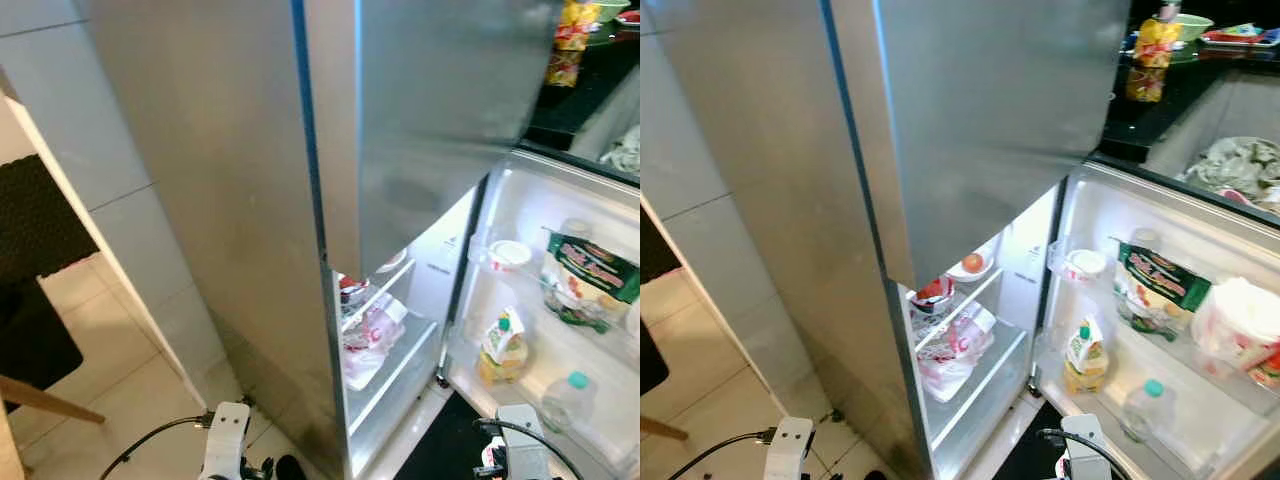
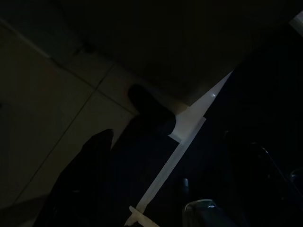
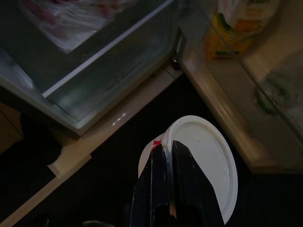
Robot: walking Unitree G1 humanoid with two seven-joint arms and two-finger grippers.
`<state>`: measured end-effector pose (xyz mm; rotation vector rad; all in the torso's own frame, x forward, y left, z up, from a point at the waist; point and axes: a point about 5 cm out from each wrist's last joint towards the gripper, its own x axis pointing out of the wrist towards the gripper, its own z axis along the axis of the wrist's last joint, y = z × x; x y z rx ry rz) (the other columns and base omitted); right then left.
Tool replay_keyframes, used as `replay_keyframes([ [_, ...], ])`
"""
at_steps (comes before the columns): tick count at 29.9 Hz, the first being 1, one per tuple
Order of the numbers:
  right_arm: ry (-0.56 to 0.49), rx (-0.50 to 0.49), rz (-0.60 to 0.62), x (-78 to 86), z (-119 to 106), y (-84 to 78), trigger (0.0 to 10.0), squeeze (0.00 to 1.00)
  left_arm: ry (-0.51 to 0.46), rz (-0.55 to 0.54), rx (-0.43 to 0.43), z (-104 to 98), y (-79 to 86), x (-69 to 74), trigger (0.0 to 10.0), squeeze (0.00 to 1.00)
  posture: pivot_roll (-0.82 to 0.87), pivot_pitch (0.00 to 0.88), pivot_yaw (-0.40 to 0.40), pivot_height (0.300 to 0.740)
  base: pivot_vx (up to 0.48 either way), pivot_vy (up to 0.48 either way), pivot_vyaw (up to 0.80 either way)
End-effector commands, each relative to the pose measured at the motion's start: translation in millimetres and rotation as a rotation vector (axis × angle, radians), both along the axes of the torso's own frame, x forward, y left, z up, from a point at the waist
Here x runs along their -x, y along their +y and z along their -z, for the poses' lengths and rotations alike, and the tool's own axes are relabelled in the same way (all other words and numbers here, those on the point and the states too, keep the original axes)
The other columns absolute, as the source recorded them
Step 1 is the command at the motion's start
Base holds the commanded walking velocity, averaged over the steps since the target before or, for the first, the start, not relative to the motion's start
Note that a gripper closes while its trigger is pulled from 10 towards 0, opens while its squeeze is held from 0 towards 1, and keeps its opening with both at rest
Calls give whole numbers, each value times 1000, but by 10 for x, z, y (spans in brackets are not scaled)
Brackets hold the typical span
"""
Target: Restocking fridge
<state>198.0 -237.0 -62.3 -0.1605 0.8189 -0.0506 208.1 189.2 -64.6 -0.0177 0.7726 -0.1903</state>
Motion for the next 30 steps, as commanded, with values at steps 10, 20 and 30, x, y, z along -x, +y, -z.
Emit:
replay_keyframes([
  [10, -6, -6, -1, 30, 16, 20, 10000, 0, 18, 12, -6, 6, 70, 27, 10000, 0, -154, 10, 45, 740, 0, -461, 0],
  [20, -13, -6, -26, -30, -9, 45, 10000, 0, 47, -7, -9, 86, 142, 214, 10000, 0, -143, 10, 30, 740, 0, -480, 0],
  [30, -13, -7, -42, -45, -15, 57, 10000, 0, 67, -28, -8, 130, 189, 330, 10000, 0, -140, 12, 23, 740, 0, -480, 0],
])
